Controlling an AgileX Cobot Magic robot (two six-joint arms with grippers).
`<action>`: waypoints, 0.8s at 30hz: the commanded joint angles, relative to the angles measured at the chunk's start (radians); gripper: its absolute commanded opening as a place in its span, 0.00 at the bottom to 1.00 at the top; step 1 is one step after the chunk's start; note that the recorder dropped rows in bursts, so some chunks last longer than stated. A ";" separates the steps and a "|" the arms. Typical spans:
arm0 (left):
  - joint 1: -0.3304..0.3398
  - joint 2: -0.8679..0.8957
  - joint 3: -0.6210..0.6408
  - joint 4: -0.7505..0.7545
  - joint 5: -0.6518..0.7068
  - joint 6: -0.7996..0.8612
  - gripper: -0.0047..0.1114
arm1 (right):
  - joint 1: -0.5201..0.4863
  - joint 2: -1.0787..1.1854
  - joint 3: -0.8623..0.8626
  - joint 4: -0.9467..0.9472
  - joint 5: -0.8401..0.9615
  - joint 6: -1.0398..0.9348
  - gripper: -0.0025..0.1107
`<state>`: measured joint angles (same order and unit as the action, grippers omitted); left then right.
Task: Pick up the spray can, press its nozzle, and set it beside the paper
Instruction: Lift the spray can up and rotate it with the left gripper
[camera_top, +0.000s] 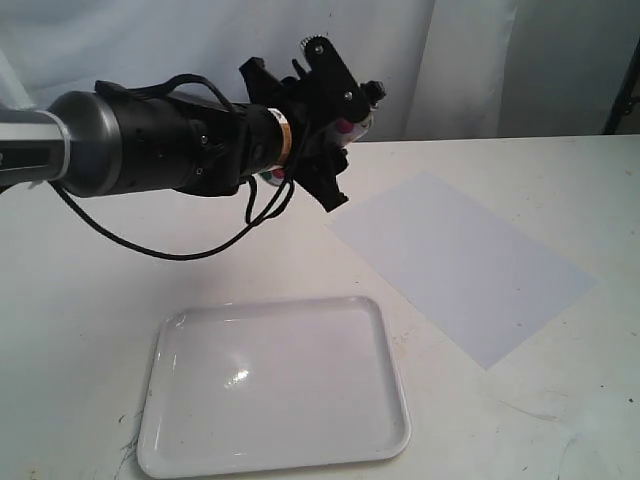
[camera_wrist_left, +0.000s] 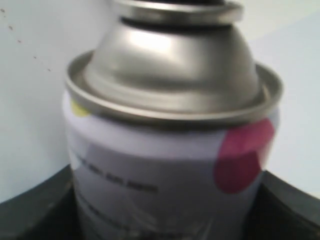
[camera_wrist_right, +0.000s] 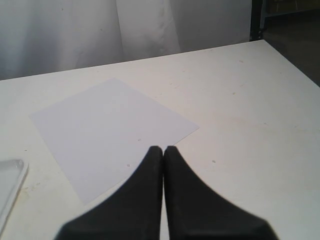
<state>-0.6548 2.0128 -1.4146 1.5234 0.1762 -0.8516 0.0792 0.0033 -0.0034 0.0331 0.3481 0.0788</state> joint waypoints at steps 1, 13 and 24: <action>-0.054 0.003 -0.028 0.003 -0.012 -0.011 0.04 | -0.001 -0.003 0.003 -0.043 -0.031 0.011 0.02; -0.072 0.107 -0.091 0.005 0.041 0.052 0.04 | -0.001 -0.003 0.003 0.454 -0.325 0.183 0.02; -0.072 0.123 -0.099 0.005 0.038 0.076 0.04 | -0.001 -0.003 -0.006 0.344 -0.414 -0.012 0.02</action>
<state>-0.7246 2.1383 -1.4935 1.5234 0.2035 -0.7911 0.0792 0.0033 -0.0034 0.4331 -0.0969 0.1153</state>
